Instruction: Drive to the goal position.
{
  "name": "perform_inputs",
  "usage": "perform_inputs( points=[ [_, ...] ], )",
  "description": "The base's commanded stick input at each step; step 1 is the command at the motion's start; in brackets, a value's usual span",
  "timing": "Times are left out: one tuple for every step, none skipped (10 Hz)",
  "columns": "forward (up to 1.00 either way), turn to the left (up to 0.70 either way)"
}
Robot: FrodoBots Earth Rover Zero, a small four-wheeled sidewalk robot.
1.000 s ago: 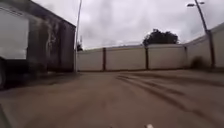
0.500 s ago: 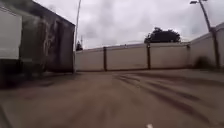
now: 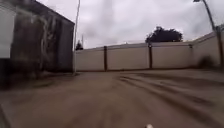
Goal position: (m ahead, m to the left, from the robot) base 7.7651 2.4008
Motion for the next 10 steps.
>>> perform_inputs(
  points=[
    [0.70,0.00],
    [0.70,0.00],
    [0.70,0.00],
    [0.70,0.00],
    [0.70,0.00],
    [0.70,0.00],
    [0.70,0.00],
    [0.70,0.00],
    [0.70,0.00],
    [0.70,0.00]
  ],
)
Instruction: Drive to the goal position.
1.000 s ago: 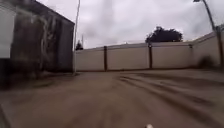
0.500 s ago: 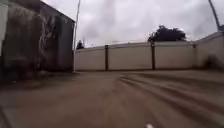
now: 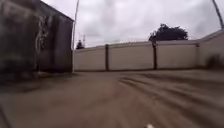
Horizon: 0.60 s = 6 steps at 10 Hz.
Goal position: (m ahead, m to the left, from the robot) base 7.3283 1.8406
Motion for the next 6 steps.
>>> perform_inputs(
  points=[
    [0.70,0.00],
    [0.70,0.08],
    [0.70,0.35],
    [0.70,0.35],
    [0.70,0.05],
    [0.70,0.00]
  ],
)
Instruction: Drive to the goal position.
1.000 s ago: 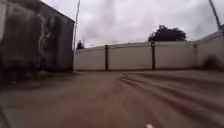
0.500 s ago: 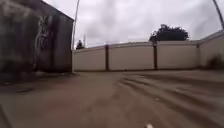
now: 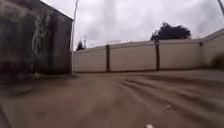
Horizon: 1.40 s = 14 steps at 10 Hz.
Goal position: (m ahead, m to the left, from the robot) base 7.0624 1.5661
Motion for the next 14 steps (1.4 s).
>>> perform_inputs(
  points=[
    [0.70,0.00],
    [0.70,0.00],
    [0.70,0.00],
    [0.70,0.00],
    [0.70,0.00],
    [0.70,0.00],
    [0.70,0.00],
    [0.70,0.00],
    [0.70,0.00],
    [0.70,0.11],
    [0.70,0.35],
    [0.70,0.35],
    [0.70,0.00],
    [0.70,0.00]
  ],
)
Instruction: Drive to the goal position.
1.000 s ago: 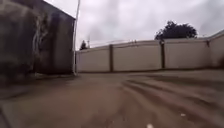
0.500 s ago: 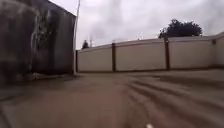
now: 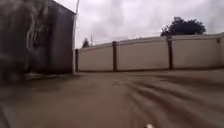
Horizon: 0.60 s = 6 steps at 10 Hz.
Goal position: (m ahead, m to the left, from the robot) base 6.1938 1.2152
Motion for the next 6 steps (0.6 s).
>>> perform_inputs(
  points=[
    [0.70,0.00],
    [0.70,0.00],
    [0.70,0.00],
    [0.70,0.00],
    [0.70,0.00],
    [0.70,0.00]
  ],
)
